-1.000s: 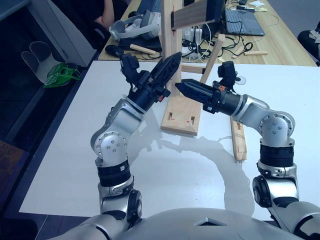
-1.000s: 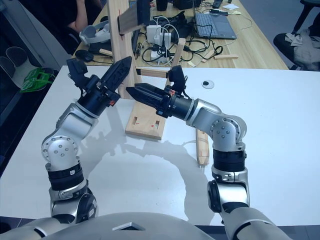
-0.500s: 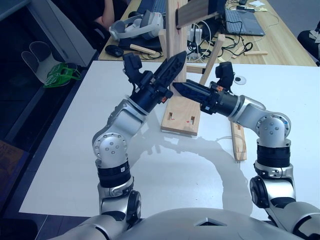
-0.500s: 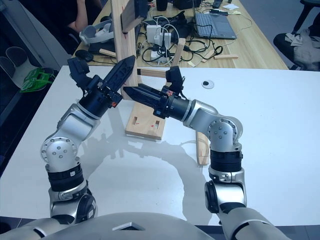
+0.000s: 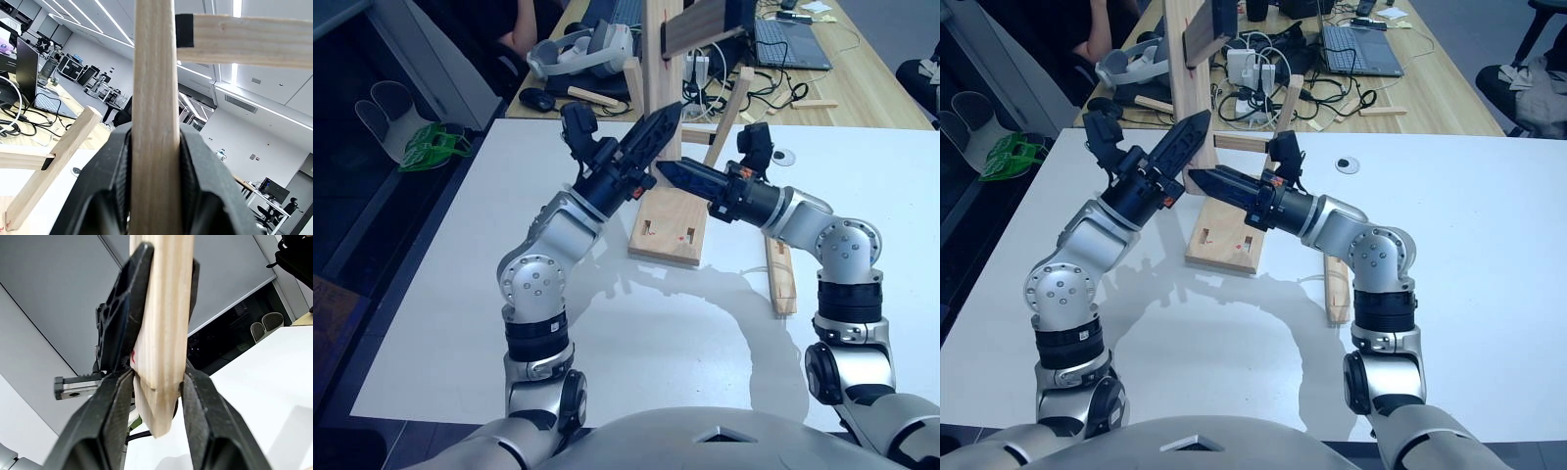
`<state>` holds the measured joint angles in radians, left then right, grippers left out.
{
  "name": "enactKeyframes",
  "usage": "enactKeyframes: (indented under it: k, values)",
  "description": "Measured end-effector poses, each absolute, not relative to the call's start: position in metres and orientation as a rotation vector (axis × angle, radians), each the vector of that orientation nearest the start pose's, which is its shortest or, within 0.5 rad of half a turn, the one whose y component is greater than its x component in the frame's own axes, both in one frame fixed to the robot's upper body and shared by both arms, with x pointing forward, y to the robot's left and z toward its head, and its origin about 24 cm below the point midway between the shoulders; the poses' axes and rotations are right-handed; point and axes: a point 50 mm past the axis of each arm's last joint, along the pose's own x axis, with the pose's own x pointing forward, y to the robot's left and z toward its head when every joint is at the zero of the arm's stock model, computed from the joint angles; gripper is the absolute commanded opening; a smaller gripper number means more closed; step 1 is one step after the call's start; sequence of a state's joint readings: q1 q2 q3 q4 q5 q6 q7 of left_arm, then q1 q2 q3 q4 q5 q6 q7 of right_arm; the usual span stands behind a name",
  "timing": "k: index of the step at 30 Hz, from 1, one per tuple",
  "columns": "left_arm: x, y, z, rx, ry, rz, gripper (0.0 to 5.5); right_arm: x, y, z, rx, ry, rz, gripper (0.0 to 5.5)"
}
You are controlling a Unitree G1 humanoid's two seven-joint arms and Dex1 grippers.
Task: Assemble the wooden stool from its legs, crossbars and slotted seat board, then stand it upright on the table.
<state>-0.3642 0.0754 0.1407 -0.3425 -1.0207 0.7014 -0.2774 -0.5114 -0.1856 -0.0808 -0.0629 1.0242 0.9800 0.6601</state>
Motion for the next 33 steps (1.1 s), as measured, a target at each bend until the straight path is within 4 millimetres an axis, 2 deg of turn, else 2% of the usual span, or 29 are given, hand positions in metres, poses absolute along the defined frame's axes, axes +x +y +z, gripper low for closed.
enactKeyframes:
  k: [1,3,7,14,21,25,33]
  values:
    - [0.272,0.109,0.181,-0.740,-0.125,-0.852,1.03,0.284,-0.093,0.158,0.730,0.207,1.280,1.26]
    - [0.275,0.124,0.179,-0.707,-0.133,-0.791,1.03,0.294,-0.122,0.162,0.708,0.145,1.152,0.80]
    - [0.276,0.125,0.178,-0.703,-0.136,-0.784,1.03,0.295,-0.123,0.162,0.711,0.143,1.144,0.00]
    - [0.274,0.126,0.173,-0.662,-0.125,-0.794,1.02,0.295,-0.123,0.161,0.698,0.144,1.136,0.00]
    - [0.272,0.124,0.170,-0.647,-0.117,-0.817,1.02,0.290,-0.117,0.165,0.615,0.149,1.215,1.21]
    - [0.271,0.122,0.170,-0.646,-0.115,-0.836,1.02,0.285,-0.106,0.159,0.595,0.193,1.267,1.79]
    - [0.269,0.119,0.172,-0.649,-0.119,-0.861,1.02,0.282,-0.099,0.155,0.600,0.220,1.296,3.26]
